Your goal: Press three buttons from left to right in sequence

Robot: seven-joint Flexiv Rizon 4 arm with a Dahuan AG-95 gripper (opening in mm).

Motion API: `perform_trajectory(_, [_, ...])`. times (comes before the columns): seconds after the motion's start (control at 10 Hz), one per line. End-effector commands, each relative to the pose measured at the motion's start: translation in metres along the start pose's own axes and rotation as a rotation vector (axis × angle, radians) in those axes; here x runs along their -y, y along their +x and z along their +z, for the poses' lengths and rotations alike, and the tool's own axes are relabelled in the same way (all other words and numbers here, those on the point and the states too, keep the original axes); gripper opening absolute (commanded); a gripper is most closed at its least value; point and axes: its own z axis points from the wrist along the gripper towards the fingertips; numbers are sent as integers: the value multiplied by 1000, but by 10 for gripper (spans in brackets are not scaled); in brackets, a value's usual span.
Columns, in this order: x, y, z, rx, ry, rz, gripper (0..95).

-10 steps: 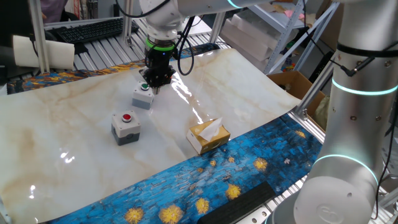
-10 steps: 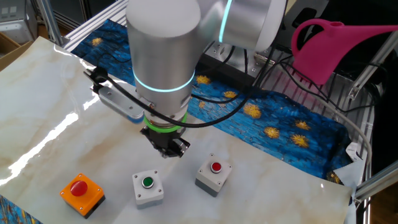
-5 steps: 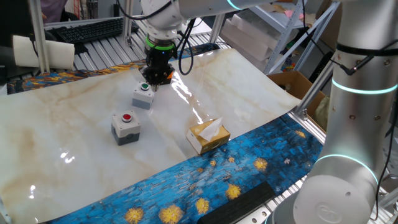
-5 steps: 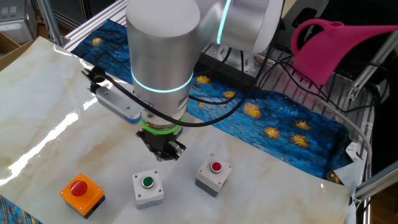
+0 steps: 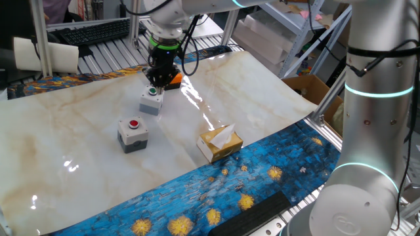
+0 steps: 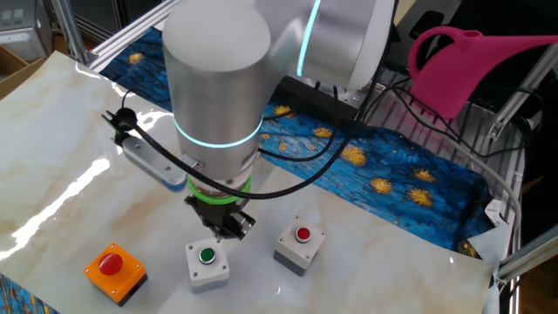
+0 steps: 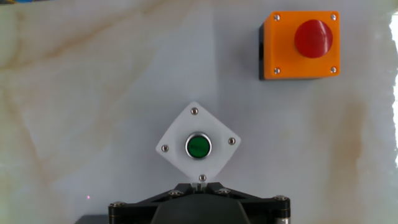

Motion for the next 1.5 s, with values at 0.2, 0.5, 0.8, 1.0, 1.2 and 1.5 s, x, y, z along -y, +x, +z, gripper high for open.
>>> perform_trajectory(0.2, [-1,-11,1,-3,-2,0,0])
perform_trajectory(0.5, [-4,-27,5,0,-4,20,0])
perform_trajectory(0.8, [-3,-27,4,-1,-8,37,0])
perform_trajectory(1.0, [0,-32,3,2,-10,21,0])
perform_trajectory(1.2, [2,-36,3,5,-14,29,0])
perform_trajectory(1.5, [3,-37,3,6,-25,100,0])
